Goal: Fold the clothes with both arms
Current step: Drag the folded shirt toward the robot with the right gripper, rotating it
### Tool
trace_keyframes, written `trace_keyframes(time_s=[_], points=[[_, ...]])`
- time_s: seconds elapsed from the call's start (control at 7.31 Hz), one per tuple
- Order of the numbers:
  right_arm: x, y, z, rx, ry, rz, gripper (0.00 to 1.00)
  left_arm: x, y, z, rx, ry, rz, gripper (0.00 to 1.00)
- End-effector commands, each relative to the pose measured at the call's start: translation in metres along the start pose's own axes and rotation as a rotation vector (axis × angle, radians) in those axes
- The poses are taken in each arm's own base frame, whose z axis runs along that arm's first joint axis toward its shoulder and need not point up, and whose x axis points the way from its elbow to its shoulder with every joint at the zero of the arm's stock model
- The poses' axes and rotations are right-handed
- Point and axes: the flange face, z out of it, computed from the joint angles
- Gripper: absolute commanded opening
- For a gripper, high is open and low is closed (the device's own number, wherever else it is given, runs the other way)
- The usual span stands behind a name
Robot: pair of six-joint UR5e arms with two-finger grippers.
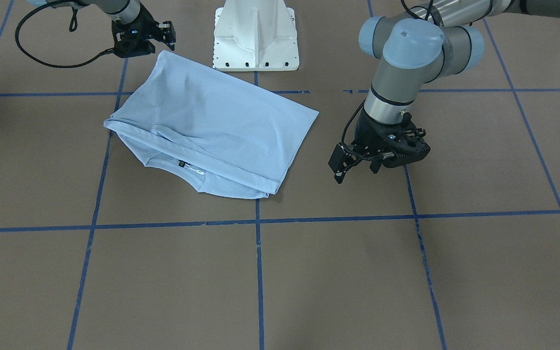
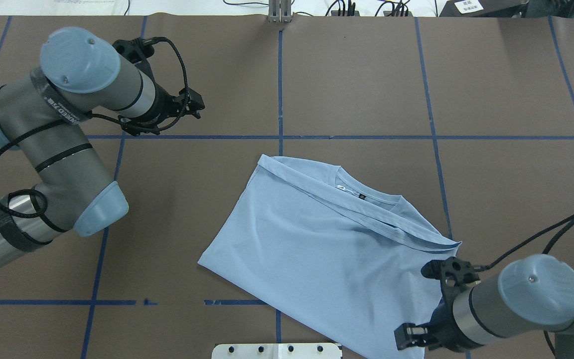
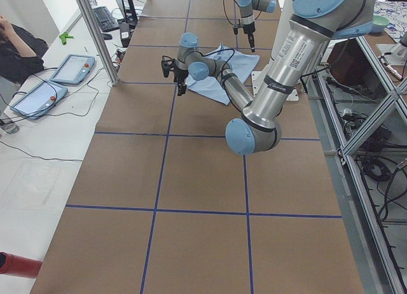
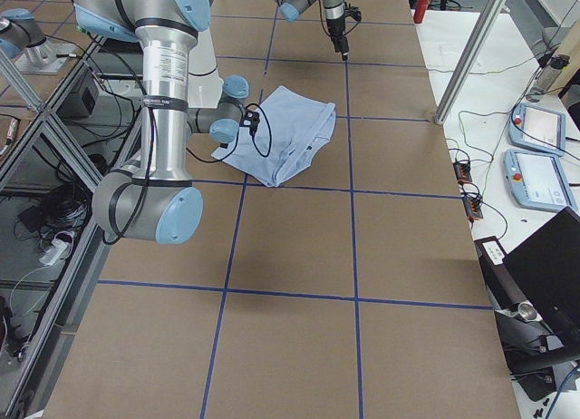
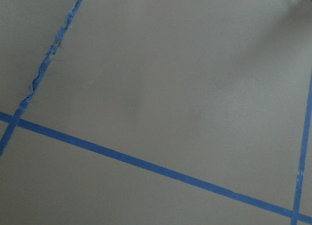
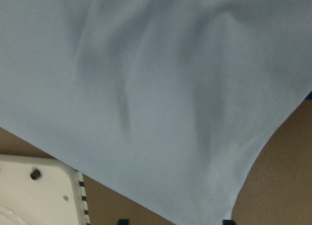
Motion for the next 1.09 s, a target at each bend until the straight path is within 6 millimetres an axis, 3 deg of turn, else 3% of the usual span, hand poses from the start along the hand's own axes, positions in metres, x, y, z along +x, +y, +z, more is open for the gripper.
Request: trace_keyframes(time_s=[0.0, 0.14, 0.27, 0.41, 0.55, 0.68, 0.96], points=[[-0.019, -0.059, -0.065, 0.160, -0.112, 0.051, 1.00, -0.015, 0.071, 0.013, -0.109, -0.010, -0.095, 0.99], [-0.038, -0.076, -0.096, 0.215, -0.177, 0.048, 1.00, -0.016, 0.117, 0.026, -0.165, -0.036, -0.208, 0.99], [-0.035, -0.092, -0.120, 0.228, -0.206, 0.066, 1.00, -0.012, 0.168, 0.038, -0.187, -0.059, -0.288, 0.98], [-0.028, -0.103, -0.139, 0.218, -0.222, 0.079, 1.00, -0.012, 0.204, 0.049, -0.196, -0.081, -0.326, 0.98], [-0.021, -0.111, -0.151, 0.236, -0.227, 0.084, 1.00, -0.022, 0.229, 0.059, -0.199, -0.116, -0.384, 0.97], [-0.018, -0.117, -0.147, 0.243, -0.215, 0.071, 1.00, -0.031, 0.251, 0.067, -0.215, -0.146, -0.408, 0.96], [-0.023, -0.124, -0.148, 0.262, -0.216, 0.067, 1.00, -0.034, 0.252, 0.070, -0.194, -0.149, -0.416, 0.91]])
